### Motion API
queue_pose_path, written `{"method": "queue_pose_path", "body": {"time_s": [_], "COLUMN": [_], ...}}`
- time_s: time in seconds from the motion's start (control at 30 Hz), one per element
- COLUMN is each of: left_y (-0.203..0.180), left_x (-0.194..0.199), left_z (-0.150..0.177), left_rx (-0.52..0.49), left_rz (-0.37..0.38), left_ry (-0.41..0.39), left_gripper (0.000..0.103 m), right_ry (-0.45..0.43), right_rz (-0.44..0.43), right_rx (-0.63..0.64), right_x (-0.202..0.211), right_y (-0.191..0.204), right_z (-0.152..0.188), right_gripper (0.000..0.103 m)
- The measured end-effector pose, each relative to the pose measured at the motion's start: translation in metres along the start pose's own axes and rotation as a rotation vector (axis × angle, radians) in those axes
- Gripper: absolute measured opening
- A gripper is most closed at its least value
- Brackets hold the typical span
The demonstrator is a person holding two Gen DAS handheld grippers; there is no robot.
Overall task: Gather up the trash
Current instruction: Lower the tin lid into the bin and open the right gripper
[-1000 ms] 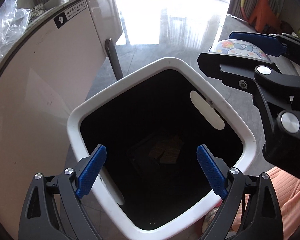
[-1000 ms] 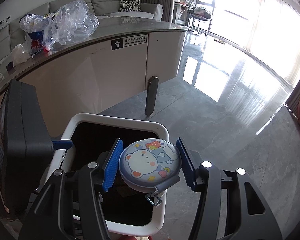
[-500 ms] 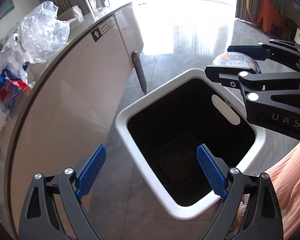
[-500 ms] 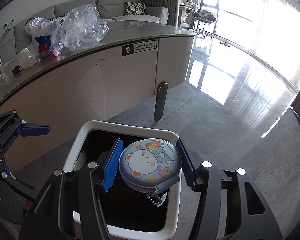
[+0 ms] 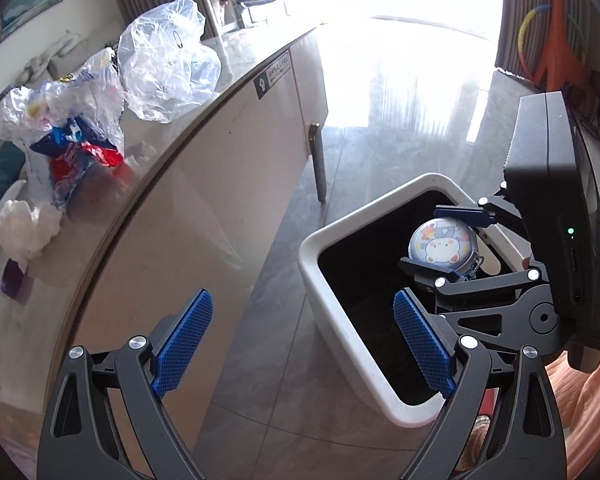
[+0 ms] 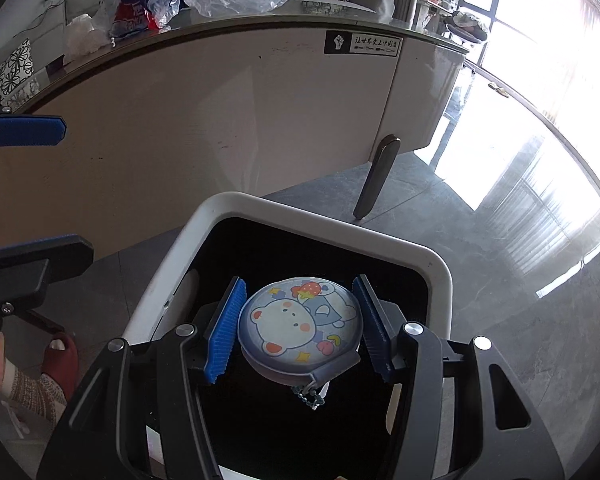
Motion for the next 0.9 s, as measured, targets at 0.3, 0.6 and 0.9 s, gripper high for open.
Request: {"method": "queue_pose_path", "body": {"time_s": [0.3,0.6,0.9], "left_y": [-0.003,-0.006,-0.01], "left_x": [-0.005,-0.006,-0.005], "left_z": [0.0,-0.004,-0.007], "left_rx": [0.0,-0.008,-0.02], "left_rz": [0.03,0.039,0.046], "left_ry": [0.002,-0.004,-0.009], "left_gripper": [0.092,0.092,0.092], "right_ry": [0.065,0.081,0.075], "right_rz": [0.0,0.004,0.019], "right_rx": [-0.003,0.017,0.008], "right_x": [-0.02,-0.025,-0.025], "right_y": [-0.004,-0.001,-0.003], "right_z": [0.007,0.007,0.006], "right_gripper": [0.056,0.056,0.099]}}
Point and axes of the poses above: each gripper's, at about its wrist camera, not at the fingertips, and x roughly against the way its jaws point, y to its left, z to its underside, the point moved 3 cm from there along -x, roughly the way its jaws point, and after that the axes turned 5 degrees about -z, right-handed, at the moved point
